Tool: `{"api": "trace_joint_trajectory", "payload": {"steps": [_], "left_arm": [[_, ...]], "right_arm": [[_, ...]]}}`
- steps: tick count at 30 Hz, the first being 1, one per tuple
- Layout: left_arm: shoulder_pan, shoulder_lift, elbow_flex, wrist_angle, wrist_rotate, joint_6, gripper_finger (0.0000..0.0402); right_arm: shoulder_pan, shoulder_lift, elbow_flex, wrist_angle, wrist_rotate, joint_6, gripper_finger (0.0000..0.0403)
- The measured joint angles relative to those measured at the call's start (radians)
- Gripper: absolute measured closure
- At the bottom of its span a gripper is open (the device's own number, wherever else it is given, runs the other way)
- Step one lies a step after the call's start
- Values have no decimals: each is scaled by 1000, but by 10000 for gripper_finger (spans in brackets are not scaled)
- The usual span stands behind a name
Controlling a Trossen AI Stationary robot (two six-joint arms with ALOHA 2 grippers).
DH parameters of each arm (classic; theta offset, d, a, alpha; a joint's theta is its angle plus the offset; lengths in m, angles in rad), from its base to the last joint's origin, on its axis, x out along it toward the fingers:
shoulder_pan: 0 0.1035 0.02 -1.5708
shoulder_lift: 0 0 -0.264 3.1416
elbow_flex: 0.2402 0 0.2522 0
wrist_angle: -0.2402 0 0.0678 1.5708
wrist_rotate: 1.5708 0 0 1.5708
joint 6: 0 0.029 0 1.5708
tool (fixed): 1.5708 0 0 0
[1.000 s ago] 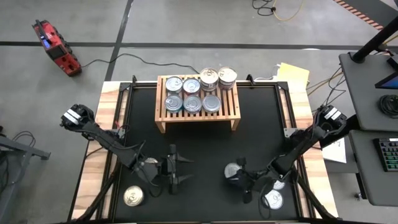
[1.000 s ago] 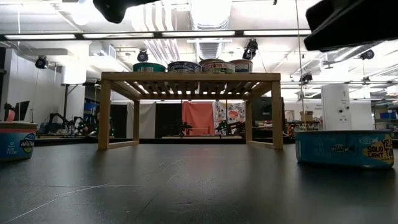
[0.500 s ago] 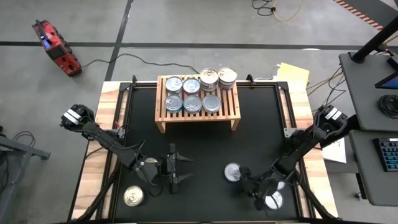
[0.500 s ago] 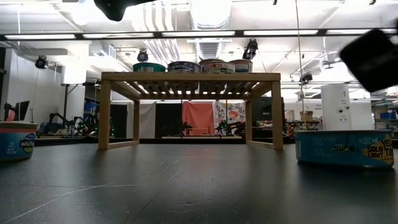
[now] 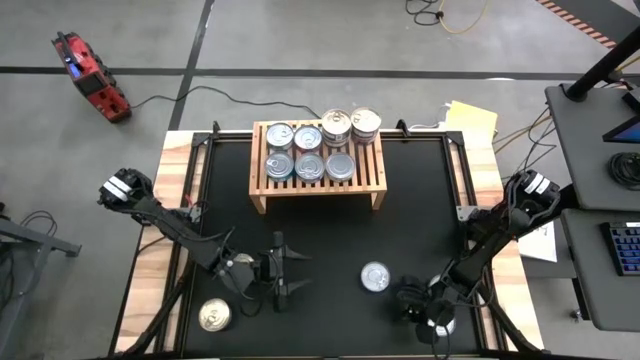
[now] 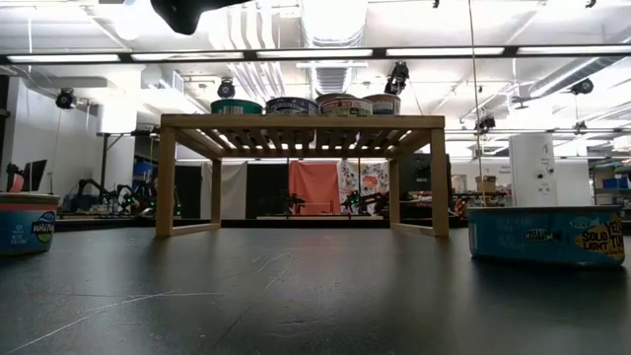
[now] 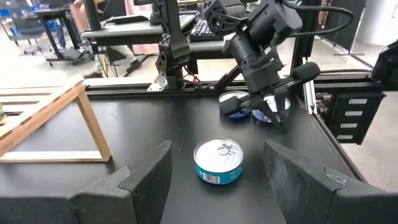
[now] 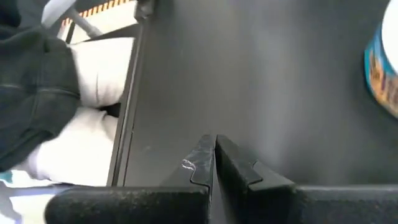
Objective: Stack canned seafood by type on shelf
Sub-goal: Put the light blue tuna can on the shelf
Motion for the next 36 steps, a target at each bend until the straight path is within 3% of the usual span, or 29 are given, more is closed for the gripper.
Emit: {"api": "trace_joint_trajectory", "payload": {"steps": [6,12,16,22,27,36], "left_arm": [[5,127,3,187,1,104,169],[15,270,96,249,0,223,169],[32,356,164,243,-50,287,169],[62,425,219,245,-73,309,169],[84,469,257,245,2,304,169],[104,624,379,244,11,332,169]], "right_arm": [[-1,-14,2,-92,-11,146,393],[-12,-59,85,-440,-2,328,393],[-24,-74,136,-601,-2,367,393],[-94,-110,149,-624,33,369,393],[-169,-154,149,-637,48,299,390],[-298,-196,149,-631,85,185,390]]}}
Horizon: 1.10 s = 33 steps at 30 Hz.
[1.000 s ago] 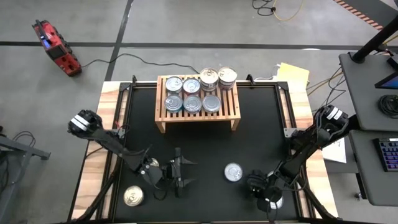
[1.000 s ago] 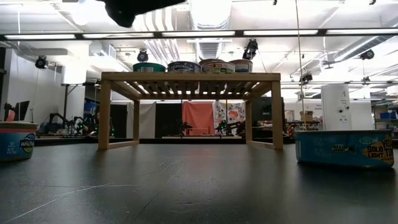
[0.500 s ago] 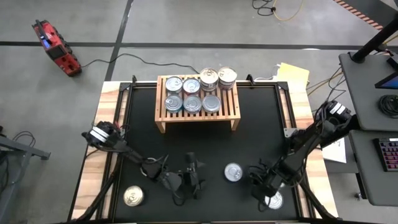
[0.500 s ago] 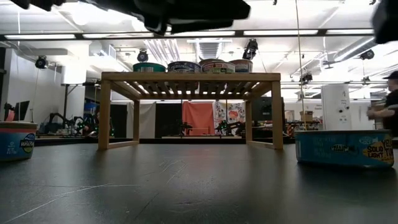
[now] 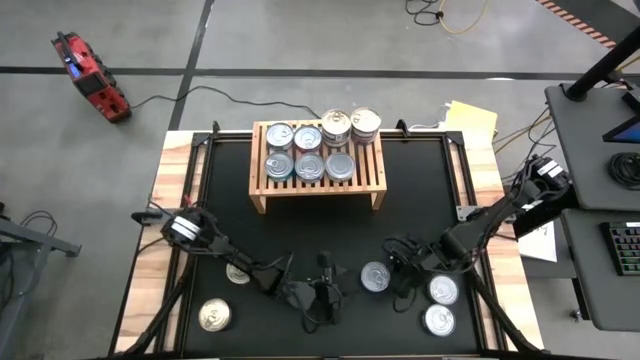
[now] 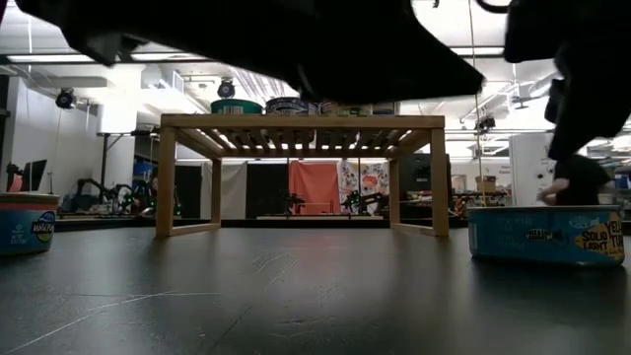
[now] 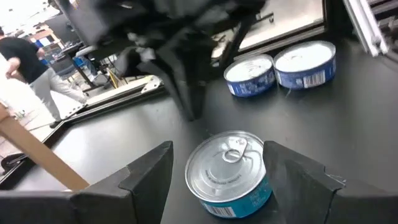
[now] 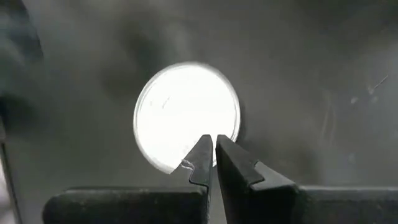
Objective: Stack canned seafood by type on shelf
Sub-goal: Put the light blue tuna can on the shelf
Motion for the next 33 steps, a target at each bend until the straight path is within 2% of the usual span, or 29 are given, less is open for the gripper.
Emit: {"api": "trace_joint_trajectory", "payload": {"steps": [9,14,17,21,27,29,33], "left_arm": [[34,104,69,-9,7,8,169],[47,143,104,-9,98,-6,172],[61,157,115,-4,152,-9,198],[78,159,114,-17,212,-34,264],[82,159,113,-35,240,-35,378],[83,159,113,-41,257,-36,395],[88,163,112,-44,263,-54,390]], "right_arm": [[-38,1,-1,-4,-12,-8,390],[-38,16,-2,-6,-38,-23,389],[-38,31,-2,-11,-48,-15,380],[-38,59,-2,-8,-47,-7,339],[-38,71,-2,-2,-45,21,248],[-38,71,-2,5,-38,31,222],[-37,71,-2,35,-36,31,183]]}}
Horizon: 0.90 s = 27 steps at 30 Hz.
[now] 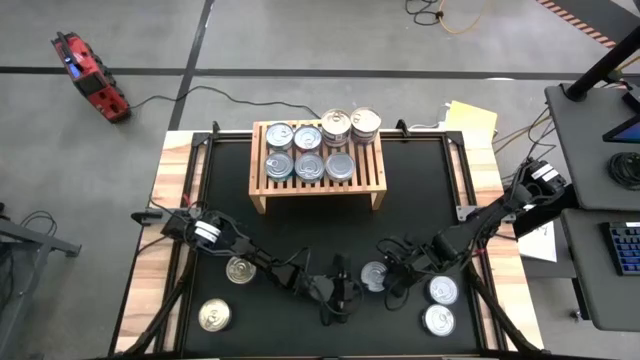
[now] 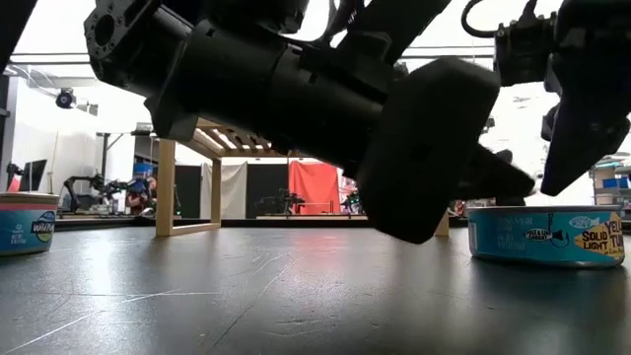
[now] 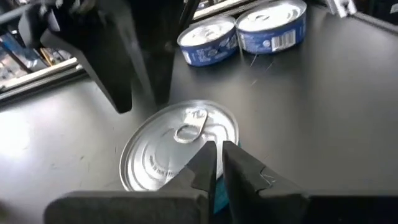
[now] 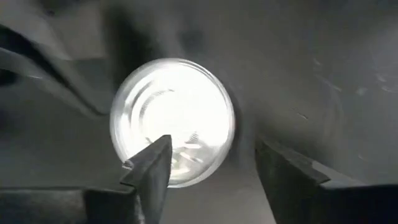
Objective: Stack canned seafood by type on shelf
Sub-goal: Put the light blue tuna can on the shelf
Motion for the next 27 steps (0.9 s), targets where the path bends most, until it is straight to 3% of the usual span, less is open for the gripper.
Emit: {"api": "trace_joint_trajectory", "payload": {"steps": [11,22,27], "left_arm": [[-1,0,-1,-41,15,-43,401],[0,0,-6,-35,26,-55,401],[0,-3,-2,-22,20,24,402]], "right_arm": [[0,0,-20,48,1,33,140],[0,2,-90,109,1,77,139],[0,2,-125,194,-7,80,136]]}}
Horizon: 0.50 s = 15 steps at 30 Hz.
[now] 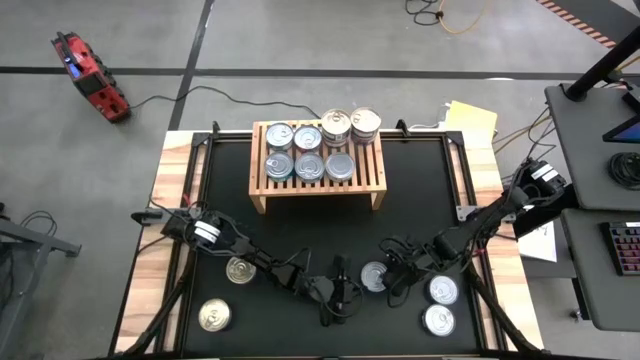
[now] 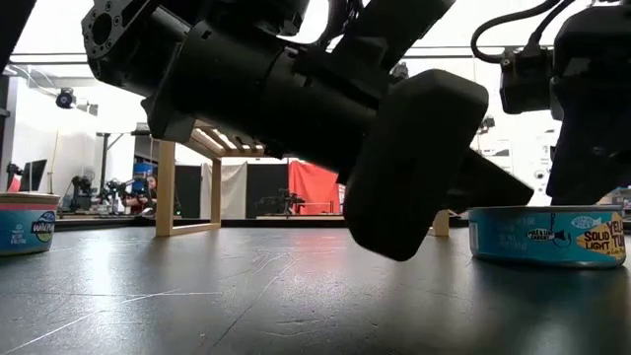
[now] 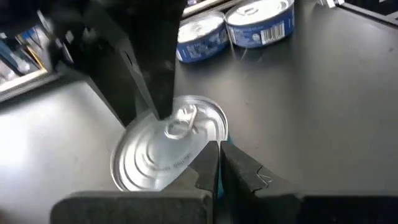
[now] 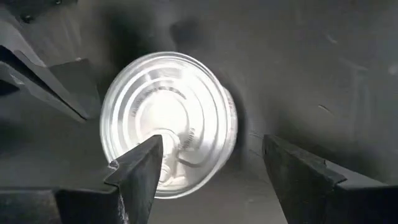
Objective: Stack canned seafood by type on shelf
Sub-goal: Put the light blue tuna can on the shelf
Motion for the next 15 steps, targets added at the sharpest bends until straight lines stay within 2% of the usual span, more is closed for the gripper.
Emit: {"api": "trace_joint_trajectory", "payload": {"steps": [15], "left_arm": [[25,-1,-26,9,57,-99,401]], "right_arm": [[0,0,-56,124,-1,13,124]]}}
